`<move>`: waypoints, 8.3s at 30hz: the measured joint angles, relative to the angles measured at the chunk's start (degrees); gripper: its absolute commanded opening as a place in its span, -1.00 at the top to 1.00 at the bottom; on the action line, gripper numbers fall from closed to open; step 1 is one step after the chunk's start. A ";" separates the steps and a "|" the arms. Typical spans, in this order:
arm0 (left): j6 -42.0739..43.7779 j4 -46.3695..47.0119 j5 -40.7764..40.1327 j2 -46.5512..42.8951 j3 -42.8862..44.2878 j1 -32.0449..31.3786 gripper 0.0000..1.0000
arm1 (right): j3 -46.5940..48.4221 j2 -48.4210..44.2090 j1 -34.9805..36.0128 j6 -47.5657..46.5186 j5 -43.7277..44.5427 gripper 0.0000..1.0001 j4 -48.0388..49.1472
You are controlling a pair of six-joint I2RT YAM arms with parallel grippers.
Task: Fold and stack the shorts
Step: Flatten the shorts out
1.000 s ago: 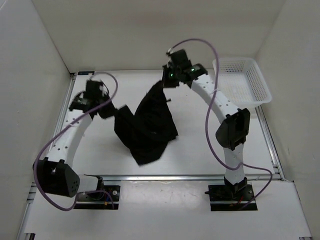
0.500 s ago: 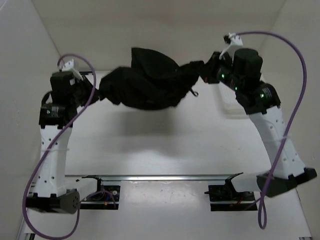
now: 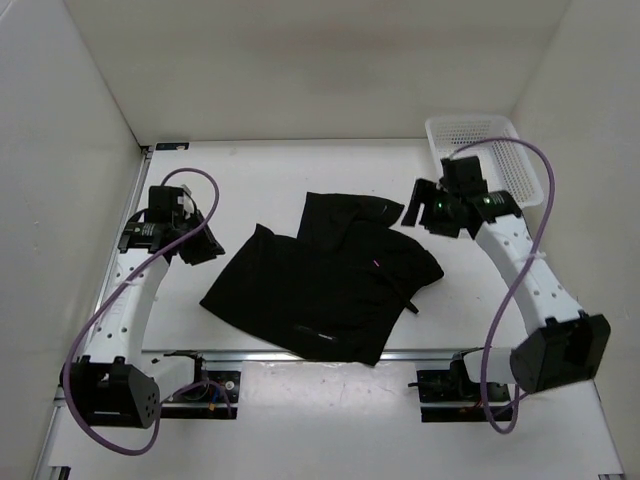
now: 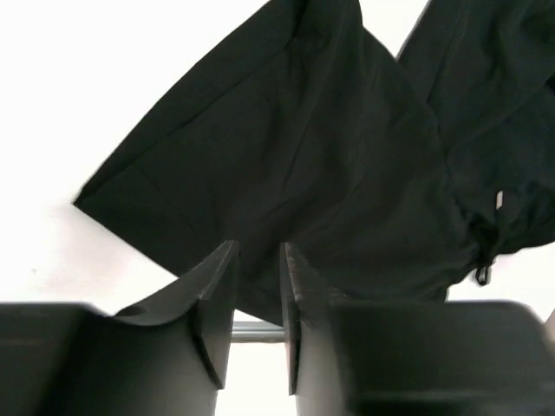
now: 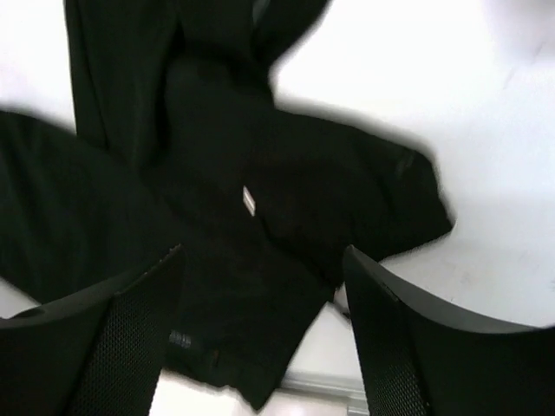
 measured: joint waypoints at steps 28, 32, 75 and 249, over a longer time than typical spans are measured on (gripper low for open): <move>-18.60 10.91 0.20 21.33 -18.91 -5.77 0.79 | -39.23 1.70 15.74 23.34 -11.54 0.70 18.12; -18.21 11.74 -0.09 22.69 -16.11 -7.13 0.79 | -34.40 8.61 12.61 21.75 -13.22 1.00 18.34; -16.98 11.41 0.79 32.30 -5.99 0.11 0.66 | -20.39 17.31 2.43 16.85 -10.86 -0.65 29.46; 2.95 -12.63 -2.19 22.58 31.17 20.94 -0.98 | 57.18 61.64 2.34 -1.09 -2.51 -0.76 3.56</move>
